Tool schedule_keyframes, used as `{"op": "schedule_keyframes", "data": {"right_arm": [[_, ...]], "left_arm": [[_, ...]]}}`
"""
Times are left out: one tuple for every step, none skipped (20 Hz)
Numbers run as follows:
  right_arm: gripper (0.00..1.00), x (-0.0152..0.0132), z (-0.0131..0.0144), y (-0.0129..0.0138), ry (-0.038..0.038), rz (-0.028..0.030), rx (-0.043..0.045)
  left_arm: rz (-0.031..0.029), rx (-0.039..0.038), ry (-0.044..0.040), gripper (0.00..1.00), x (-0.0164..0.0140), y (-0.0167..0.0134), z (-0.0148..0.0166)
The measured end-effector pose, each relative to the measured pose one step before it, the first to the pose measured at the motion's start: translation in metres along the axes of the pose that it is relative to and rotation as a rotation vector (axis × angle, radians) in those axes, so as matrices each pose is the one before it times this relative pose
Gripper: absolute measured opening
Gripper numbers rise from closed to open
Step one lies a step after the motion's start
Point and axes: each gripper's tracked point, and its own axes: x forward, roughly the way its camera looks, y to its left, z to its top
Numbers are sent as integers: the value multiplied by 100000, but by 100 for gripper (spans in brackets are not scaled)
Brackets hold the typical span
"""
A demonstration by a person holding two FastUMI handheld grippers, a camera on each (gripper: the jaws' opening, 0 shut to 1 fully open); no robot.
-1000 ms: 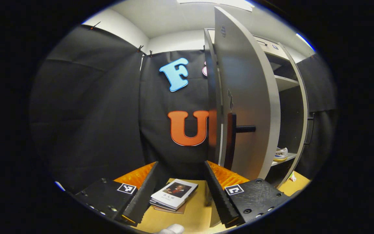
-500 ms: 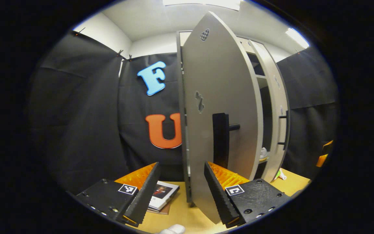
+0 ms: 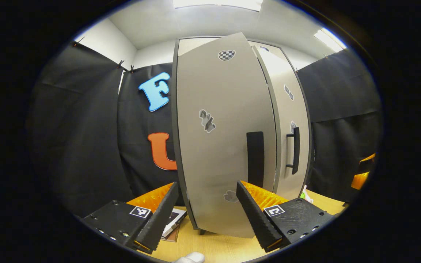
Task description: Grab one shoe with the right hand and put it into the shoe cabinet, grab the other shoe with the left hand and put it into the shoe cabinet; then close the right door with the right hand and the left door with the left hand.
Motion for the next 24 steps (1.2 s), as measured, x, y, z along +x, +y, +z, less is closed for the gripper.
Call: {"op": "schedule_keyframes", "data": {"right_arm": [[100,-90,180,-348,-359,-746,-105],[100,-96,96,-369,-268,-547,-106],[100,-136,234,-370,-378,-500,308],[100,-139,228,-217,-658,-386,592],[100,-178,316,-183,-1013,-154,833],[100,-117,234,-295,-390,-475,438],[100,-136,248,-489,-253,-1398,-117],[100,-185,547,-317,-1020,-731,-98],[100,-244,682,-170,-1613,-222,168],[100,-221,474,-178,-1406,-243,-19],[100,-247,466,-211,-1230,-401,41],[100,-136,476,-151,-1208,-255,179],[99,-226,335,-198,-696,-521,45],[99,-221,317,4,-755,76,31],[99,-217,351,17,-893,183,7],[99,-281,169,-13,-521,67,-138],[100,-207,184,-63,-330,-103,-167],[100,-225,82,123,-182,152,19],[100,-227,80,192,-326,531,75],[100,-138,59,38,-646,267,-205],[100,-175,21,23,-169,36,-77],[100,-104,-127,110,251,260,34],[100,-159,-20,57,-130,249,254],[100,-86,-40,4,75,-18,70]], "left_arm": [[816,-402,404,96,-514,-38,68],[386,-743,518,96,-570,-87,139],[732,-399,256,100,-830,-14,265],[931,-68,55,100,-668,85,354],[270,-12,643,96,-787,-141,73],[501,-262,-950,96,-767,-107,488],[-194,-38,266,96,-623,-288,222],[511,8,346,96,-802,-17,49],[1057,-183,569,96,-728,126,148],[626,-441,555,96,-723,-1,63],[382,-769,156,96,-820,-204,62],[448,-269,-83,100,-682,-120,195],[387,135,230,100,-809,36,21],[553,781,388,96,-674,61,58],[775,1004,-802,96,-698,62,217],[846,807,-11,96,-651,196,101],[654,211,-417,96,-621,-14,-3],[-586,-601,-812,96,-444,-246,185],[99,-786,-493,96,-190,-150,229],[700,-187,277,96,-149,146,-49],[396,268,153,96,-132,147,-46],[160,122,-233,96,-52,48,138],[-244,103,327,96,-161,-162,45],[-143,-23,-210,96,-52,-28,59]]}}
